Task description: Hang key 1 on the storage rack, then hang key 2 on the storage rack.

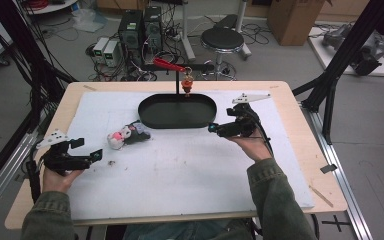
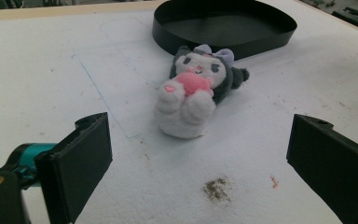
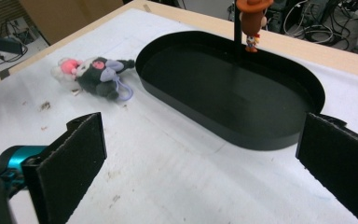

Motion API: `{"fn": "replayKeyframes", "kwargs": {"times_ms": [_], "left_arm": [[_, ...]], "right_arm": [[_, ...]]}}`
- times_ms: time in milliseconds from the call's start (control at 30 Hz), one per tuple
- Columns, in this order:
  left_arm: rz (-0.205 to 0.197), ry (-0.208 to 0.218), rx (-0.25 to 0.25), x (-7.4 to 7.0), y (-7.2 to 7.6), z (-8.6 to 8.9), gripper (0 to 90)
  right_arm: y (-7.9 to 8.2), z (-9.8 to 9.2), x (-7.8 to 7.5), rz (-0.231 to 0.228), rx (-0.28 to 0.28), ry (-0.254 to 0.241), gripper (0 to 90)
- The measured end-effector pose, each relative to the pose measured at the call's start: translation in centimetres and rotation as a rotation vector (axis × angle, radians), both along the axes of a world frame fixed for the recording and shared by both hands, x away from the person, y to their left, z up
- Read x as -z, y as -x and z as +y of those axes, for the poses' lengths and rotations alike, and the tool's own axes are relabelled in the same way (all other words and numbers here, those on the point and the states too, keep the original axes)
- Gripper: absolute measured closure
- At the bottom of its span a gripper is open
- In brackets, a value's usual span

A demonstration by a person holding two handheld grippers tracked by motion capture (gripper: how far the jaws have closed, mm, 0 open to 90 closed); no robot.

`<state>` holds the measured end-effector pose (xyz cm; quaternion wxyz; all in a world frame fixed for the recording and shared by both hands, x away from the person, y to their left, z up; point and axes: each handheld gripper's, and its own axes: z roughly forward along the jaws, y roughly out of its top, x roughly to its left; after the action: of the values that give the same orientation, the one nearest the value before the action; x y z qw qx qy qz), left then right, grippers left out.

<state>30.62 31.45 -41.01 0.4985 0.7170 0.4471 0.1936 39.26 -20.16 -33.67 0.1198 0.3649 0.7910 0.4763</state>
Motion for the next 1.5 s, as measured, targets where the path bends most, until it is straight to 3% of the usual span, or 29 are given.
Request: {"fn": "replayKeyframes", "kwargs": {"times_ms": [167, 433, 533, 700, 900, 1133, 1500], "left_arm": [[0.003, -0.003, 0.001, 0.0, 0.0, -0.1, 6.9], [0.007, -0.006, 0.003, 0.0, 0.0, -0.2, 6.9], [0.009, -0.01, 0.008, 0.0, 0.1, -0.2, 6.9], [0.011, -0.007, 0.009, -0.1, -0.2, -0.3, 6.9], [0.012, -0.043, 0.036, -1.2, -0.4, -1.3, 6.9], [0.013, -0.046, 0.036, -2.1, -1.4, -1.6, 6.9], [0.07, -0.087, 0.068, -2.7, -3.6, -2.4, 6.9]], "right_arm": [[0.7, -0.4, 0.7, 0.0, -0.002, 0.021, 0.8], [1.8, -1.1, 2.7, 0.012, 0.0, 0.003, 0.8], [2.4, -1.2, 3.5, 0.008, 0.002, 0.029, 0.8], [3.7, -2.0, 4.7, -0.009, 0.033, 0.037, 0.8], [4.9, -3.4, 6.4, -0.006, 0.062, 0.033, 0.8], [5.5, -3.8, 6.4, -0.044, 0.063, 0.038, 0.8], [6.6, -5.0, 7.2, -0.05, 0.07, 0.05, 0.8]]}}
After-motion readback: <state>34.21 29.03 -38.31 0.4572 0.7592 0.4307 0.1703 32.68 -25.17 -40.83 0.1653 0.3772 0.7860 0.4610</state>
